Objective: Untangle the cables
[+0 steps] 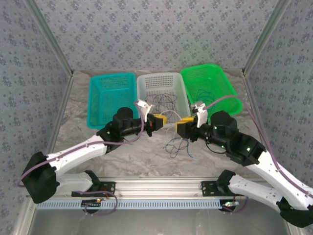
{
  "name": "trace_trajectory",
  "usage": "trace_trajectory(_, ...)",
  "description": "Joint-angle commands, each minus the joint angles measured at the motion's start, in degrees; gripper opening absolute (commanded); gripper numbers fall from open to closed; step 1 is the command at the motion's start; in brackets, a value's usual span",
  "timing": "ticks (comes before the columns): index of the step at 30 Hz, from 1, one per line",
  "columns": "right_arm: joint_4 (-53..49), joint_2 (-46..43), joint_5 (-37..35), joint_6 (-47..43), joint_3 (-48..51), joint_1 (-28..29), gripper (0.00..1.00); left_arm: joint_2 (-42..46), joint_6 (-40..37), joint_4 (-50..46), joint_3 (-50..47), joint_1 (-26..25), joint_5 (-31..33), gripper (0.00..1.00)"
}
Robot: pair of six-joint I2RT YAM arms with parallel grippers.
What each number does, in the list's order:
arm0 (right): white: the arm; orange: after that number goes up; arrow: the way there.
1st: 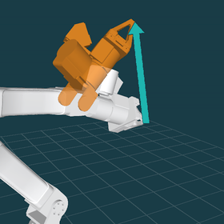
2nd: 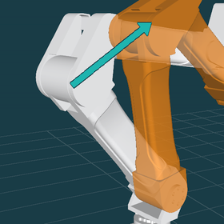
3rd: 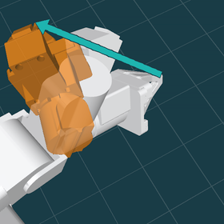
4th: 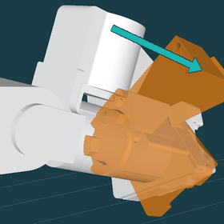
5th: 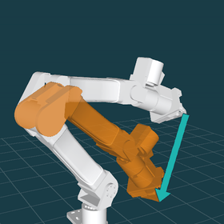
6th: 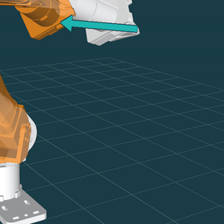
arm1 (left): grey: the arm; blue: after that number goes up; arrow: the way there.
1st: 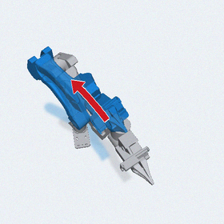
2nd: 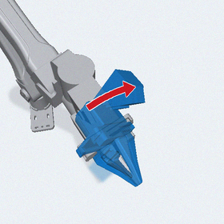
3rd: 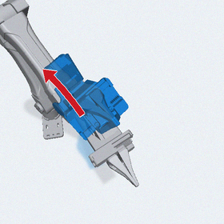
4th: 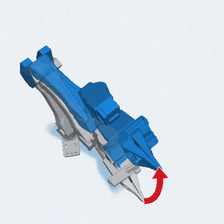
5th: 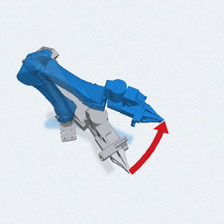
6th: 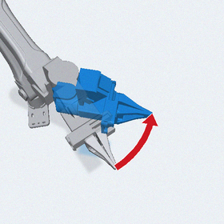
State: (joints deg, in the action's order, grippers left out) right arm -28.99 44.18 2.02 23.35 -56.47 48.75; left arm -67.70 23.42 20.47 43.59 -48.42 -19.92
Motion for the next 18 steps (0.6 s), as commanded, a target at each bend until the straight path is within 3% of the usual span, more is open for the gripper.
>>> trace_trajectory(1,-4.4,-1.0,-7.1,3.1,3.4,-0.3,0.68,2.6,0.2,-2.0,2.0,-0.3,-0.5,0.00)
trace_trajectory(3,-5.1,-1.8,-9.9,5.0,6.0,-0.7,0.78,3.6,1.0,-1.6,1.1,-0.3,-0.7,0.00)
trace_trajectory(6,-4.5,-2.7,-11.6,6.7,9.9,-2.2,0.81,5.3,1.5,-0.8,-0.6,-0.4,-0.4,0.00)
trace_trajectory(14,1.1,0.6,-8.1,9.7,18.5,-5.8,0.80,10.9,-0.5,-2.1,-1.8,-0.7,0.0,0.01)
trace_trajectory(18,4.6,1.7,-7.7,10.2,22.1,-6.5,0.70,12.6,-1.6,-3.6,-1.7,-0.7,0.3,0.01)
